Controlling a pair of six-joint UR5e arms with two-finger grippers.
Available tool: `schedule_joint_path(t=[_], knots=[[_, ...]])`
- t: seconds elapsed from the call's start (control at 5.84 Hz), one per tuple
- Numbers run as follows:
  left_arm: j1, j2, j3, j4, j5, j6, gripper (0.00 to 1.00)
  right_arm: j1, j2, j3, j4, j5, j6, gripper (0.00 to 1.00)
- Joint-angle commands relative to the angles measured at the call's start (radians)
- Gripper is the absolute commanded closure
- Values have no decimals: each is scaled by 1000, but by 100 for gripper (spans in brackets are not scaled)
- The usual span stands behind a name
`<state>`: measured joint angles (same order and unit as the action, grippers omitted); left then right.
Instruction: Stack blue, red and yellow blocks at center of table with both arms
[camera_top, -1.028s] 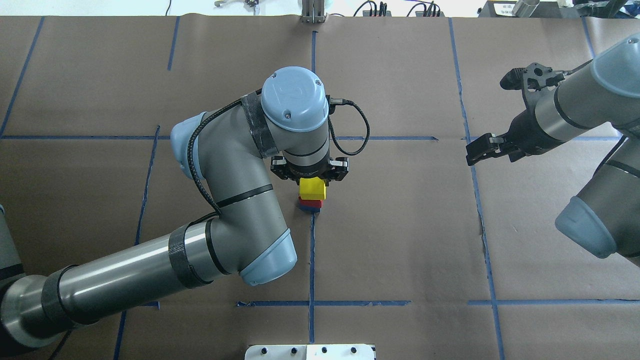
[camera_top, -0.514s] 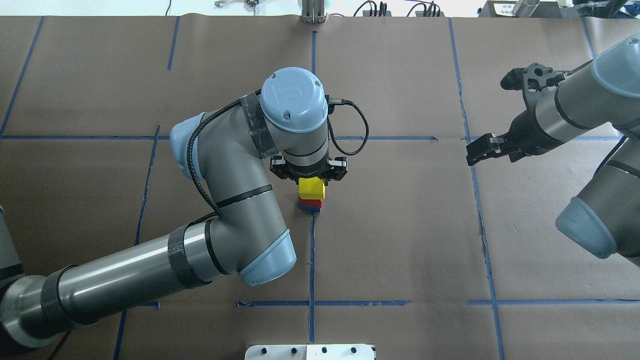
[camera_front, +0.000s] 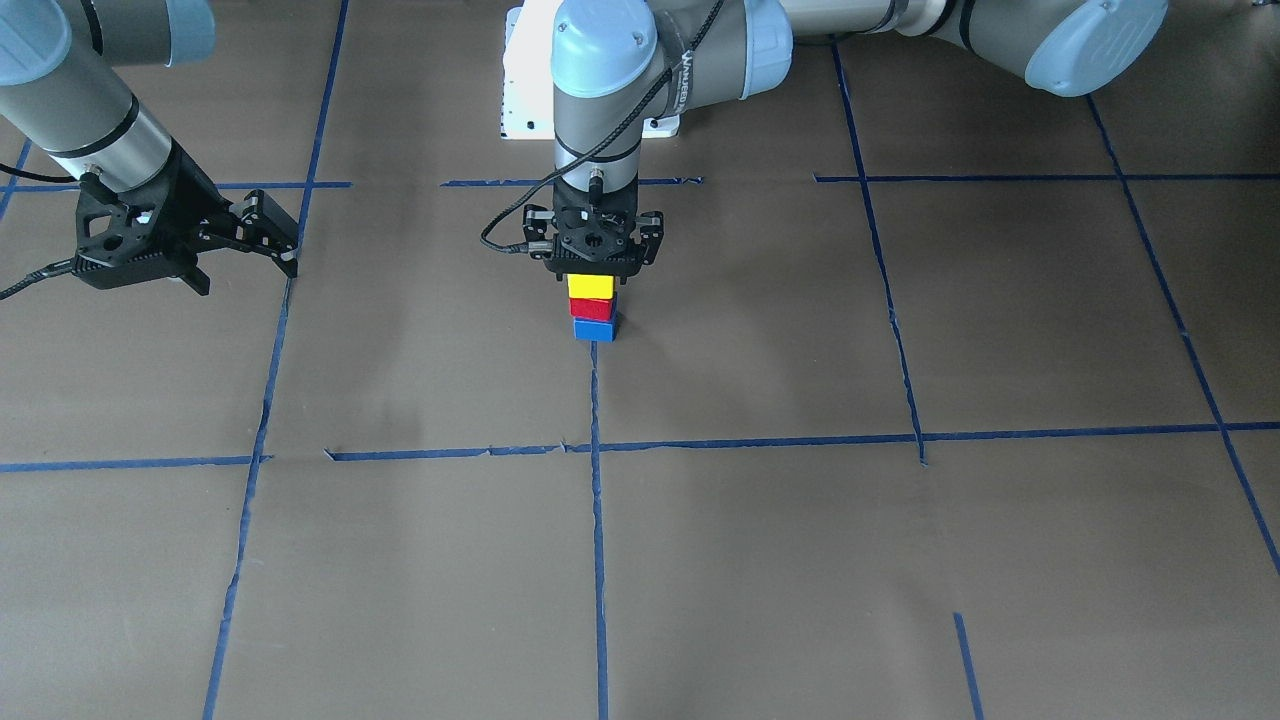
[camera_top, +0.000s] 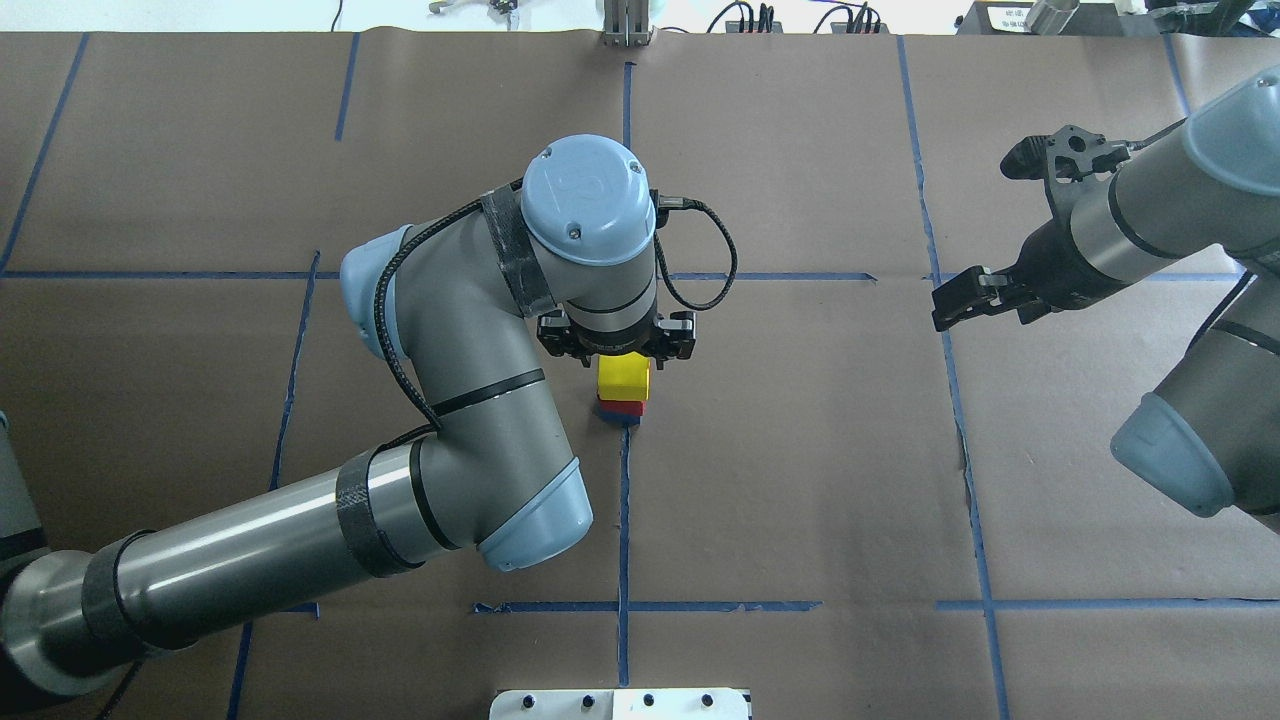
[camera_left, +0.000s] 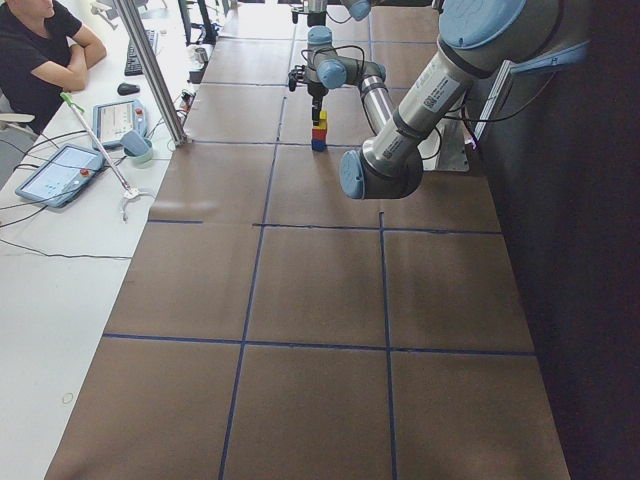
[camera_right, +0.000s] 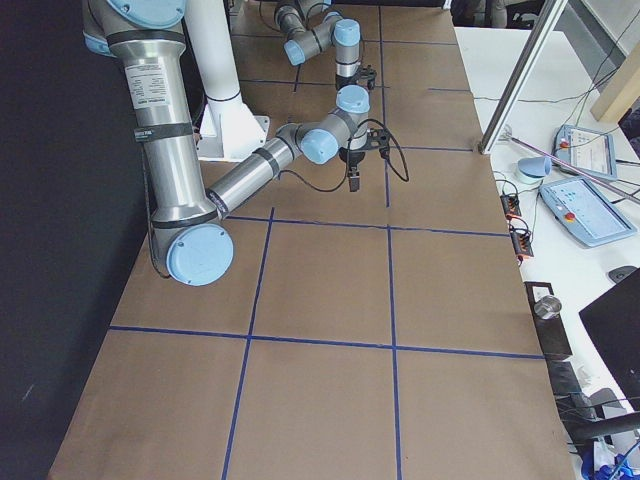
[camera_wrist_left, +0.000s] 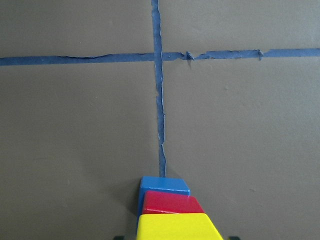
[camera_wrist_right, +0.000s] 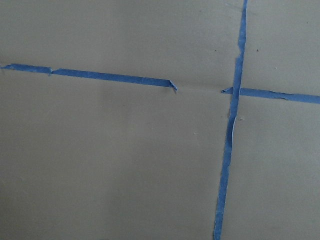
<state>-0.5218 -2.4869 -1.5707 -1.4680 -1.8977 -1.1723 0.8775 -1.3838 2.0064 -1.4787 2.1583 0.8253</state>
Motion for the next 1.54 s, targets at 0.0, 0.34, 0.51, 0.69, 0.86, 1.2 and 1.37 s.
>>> schedule_joint_path(t=[0.0, 0.34, 0.51, 0.69, 0.86, 1.2, 1.37], knots=[[-4, 19, -67, 2, -3, 0, 1, 0, 0, 0, 0, 0, 0, 0], [-16, 129, -293, 72, -4, 6, 1, 20, -1, -3, -2, 6, -17, 0], [-70, 202, -395, 80, -14, 78, 0, 75, -1, -21, -9, 12, -55, 0], [-110, 286, -464, 78, -20, 118, 0, 109, -9, -47, -14, 14, -136, 0], [-206, 359, -495, 78, -119, 241, 0, 165, -9, -87, -15, 29, -217, 0], [-457, 573, -505, 71, -300, 593, 0, 344, -20, -168, -18, 142, -424, 0], [-574, 650, -508, 71, -361, 671, 0, 398, -35, -214, -18, 155, -524, 0]])
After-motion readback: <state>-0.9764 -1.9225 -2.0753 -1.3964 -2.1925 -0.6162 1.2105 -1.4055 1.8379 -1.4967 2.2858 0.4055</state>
